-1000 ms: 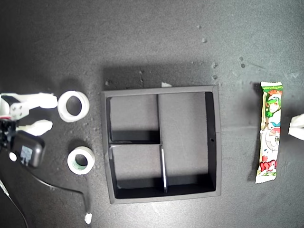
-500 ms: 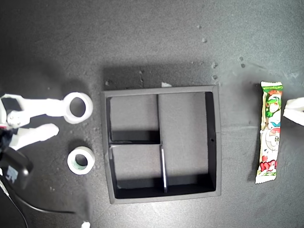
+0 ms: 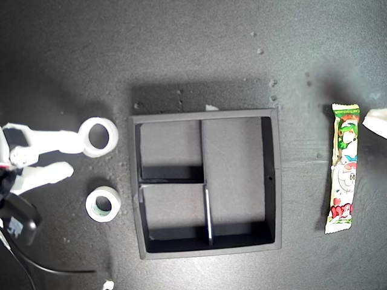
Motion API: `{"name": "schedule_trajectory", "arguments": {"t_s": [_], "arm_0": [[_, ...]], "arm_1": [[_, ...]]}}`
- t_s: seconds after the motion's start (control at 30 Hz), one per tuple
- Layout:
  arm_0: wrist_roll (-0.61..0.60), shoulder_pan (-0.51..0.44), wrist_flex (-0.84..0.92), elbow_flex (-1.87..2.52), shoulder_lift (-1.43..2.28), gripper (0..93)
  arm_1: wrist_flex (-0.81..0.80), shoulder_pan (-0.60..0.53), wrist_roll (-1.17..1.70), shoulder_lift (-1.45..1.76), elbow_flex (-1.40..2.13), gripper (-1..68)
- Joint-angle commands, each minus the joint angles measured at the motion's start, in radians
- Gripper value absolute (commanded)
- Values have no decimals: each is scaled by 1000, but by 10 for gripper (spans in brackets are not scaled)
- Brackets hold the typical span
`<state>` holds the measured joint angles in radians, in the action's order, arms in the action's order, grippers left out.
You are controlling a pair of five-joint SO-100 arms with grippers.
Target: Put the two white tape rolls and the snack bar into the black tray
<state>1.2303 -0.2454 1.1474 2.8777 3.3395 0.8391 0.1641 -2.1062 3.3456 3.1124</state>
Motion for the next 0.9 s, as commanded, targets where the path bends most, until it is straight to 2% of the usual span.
{"name": "schedule_trajectory", "arguments": {"t_s": [0.0,0.1,0.3,0.43,0.6,0.87], "arm_0": [[-28,-29,-12,-63,44,140],[-40,-31,-18,-74,44,142],[-51,-11,-54,-72,38,155],[-43,11,-129,-130,-146,155],[-52,54,-167,-316,-505,163],[-3,110,-195,-354,-776,171]], "arm_1": [[-135,-25,535,6,12,-4],[-219,-64,793,6,12,-4],[-282,-147,1180,6,12,-2],[-308,-195,1390,6,-9,2],[-244,-175,1482,6,-69,10],[-146,-278,1594,-6,-199,77]]}}
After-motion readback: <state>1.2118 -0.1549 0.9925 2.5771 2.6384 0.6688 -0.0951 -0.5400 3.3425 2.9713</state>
